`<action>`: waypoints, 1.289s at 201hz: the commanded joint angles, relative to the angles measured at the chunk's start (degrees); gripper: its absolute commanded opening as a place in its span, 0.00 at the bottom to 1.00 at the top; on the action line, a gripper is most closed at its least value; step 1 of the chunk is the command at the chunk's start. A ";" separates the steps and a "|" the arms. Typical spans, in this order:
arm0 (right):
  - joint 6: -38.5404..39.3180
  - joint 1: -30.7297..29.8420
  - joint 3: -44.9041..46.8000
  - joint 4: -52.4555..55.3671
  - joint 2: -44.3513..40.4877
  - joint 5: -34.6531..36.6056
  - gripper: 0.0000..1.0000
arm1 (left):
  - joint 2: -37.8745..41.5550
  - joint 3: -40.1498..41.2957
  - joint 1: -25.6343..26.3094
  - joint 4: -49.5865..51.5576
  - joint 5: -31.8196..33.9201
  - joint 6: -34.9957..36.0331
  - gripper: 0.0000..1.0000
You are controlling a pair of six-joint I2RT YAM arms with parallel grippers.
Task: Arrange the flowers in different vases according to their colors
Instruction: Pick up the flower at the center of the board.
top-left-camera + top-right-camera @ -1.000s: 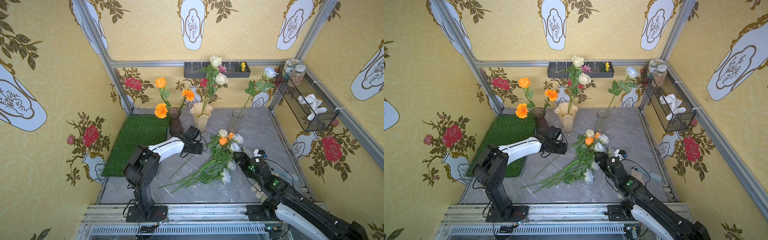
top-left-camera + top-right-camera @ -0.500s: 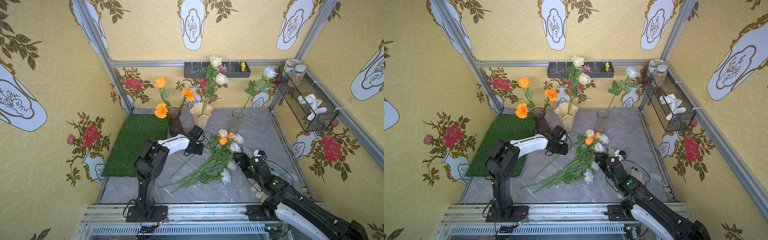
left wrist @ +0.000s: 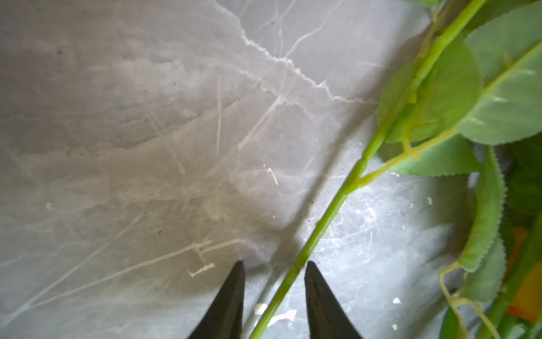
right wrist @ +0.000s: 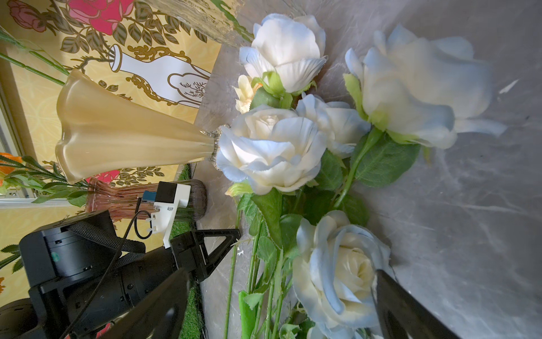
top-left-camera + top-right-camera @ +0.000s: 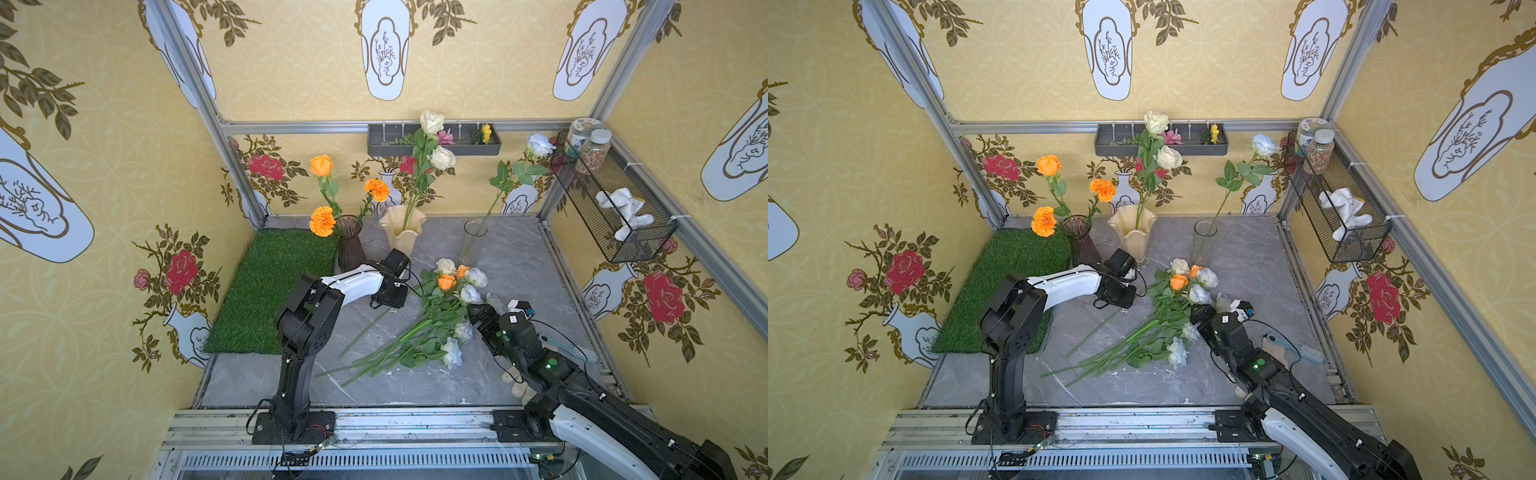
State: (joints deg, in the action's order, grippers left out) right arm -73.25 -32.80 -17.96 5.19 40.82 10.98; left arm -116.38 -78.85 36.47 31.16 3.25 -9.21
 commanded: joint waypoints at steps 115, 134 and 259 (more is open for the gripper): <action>-0.92 0.06 -0.95 2.44 0.49 1.75 0.97 | -4.07 -2.49 4.92 6.20 8.97 5.79 0.03; -1.01 0.02 -0.94 2.61 0.32 1.84 0.97 | -3.86 -2.49 5.53 5.68 11.31 7.28 0.00; -0.20 0.04 -0.07 1.53 -1.93 2.72 0.97 | 15.70 -0.36 9.76 -9.84 22.74 15.31 0.00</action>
State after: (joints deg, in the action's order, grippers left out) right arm -74.46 -32.73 -18.37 7.73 40.07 12.43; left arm -102.61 -78.17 45.78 24.86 24.18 5.19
